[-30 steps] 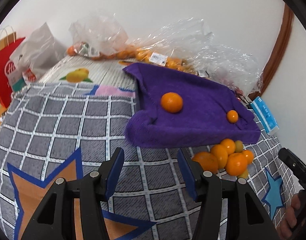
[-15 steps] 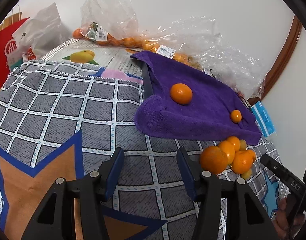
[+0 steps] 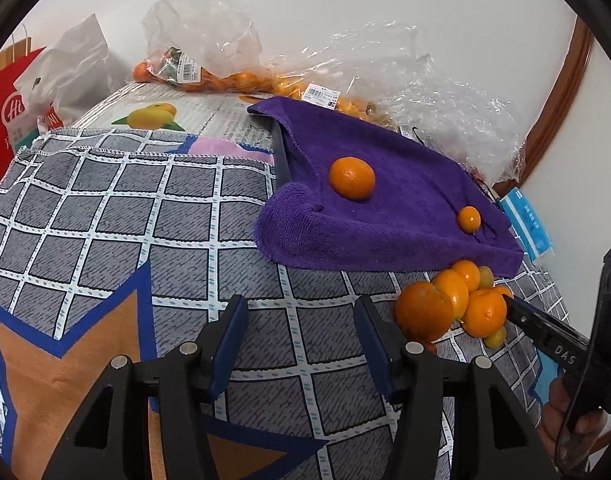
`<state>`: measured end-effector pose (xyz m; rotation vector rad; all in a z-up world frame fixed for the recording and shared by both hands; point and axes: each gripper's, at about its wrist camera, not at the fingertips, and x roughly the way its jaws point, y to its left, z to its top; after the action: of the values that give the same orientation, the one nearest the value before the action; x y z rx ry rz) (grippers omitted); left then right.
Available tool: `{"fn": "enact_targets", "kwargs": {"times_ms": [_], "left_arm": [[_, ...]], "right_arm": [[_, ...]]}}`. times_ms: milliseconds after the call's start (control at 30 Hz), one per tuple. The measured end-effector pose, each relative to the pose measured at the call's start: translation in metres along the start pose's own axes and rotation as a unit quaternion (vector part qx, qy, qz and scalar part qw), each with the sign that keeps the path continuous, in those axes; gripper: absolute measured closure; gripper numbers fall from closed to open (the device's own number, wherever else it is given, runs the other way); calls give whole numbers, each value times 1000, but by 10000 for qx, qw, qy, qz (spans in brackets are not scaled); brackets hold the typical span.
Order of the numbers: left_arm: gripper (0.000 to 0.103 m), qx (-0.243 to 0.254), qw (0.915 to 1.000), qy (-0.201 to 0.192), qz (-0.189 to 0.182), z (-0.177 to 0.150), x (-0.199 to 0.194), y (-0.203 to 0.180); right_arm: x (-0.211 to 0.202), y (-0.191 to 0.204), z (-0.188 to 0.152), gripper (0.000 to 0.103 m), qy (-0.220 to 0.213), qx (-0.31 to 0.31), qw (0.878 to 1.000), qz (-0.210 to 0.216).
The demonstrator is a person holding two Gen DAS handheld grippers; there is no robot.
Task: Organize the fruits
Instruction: 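Close the right tool on an orange while the left tool approaches the red apple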
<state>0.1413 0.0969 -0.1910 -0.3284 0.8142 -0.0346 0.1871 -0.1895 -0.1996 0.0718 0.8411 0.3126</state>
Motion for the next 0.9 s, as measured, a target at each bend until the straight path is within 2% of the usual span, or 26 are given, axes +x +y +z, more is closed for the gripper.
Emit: {"fn": "enact_targets", "kwargs": {"times_ms": [133, 233, 367, 567, 900], "left_arm": [[50, 107, 9999, 33, -22, -1, 1, -4], [50, 191, 9998, 55, -8, -2, 1, -8], [50, 161, 9998, 61, -37, -2, 1, -8], [44, 125, 9999, 57, -64, -2, 1, -7], [39, 214, 9997, 101, -67, -2, 2, -10]], "right_arm": [[11, 0, -2, 59, 118, 18, 9999, -85], [11, 0, -1, 66, 65, 16, 9999, -135], [9, 1, -2, 66, 24, -57, 9999, -133], [-2, 1, -6, 66, -161, -187, 9992, -317], [3, -8, -6, 66, 47, -56, 9995, -316]]}}
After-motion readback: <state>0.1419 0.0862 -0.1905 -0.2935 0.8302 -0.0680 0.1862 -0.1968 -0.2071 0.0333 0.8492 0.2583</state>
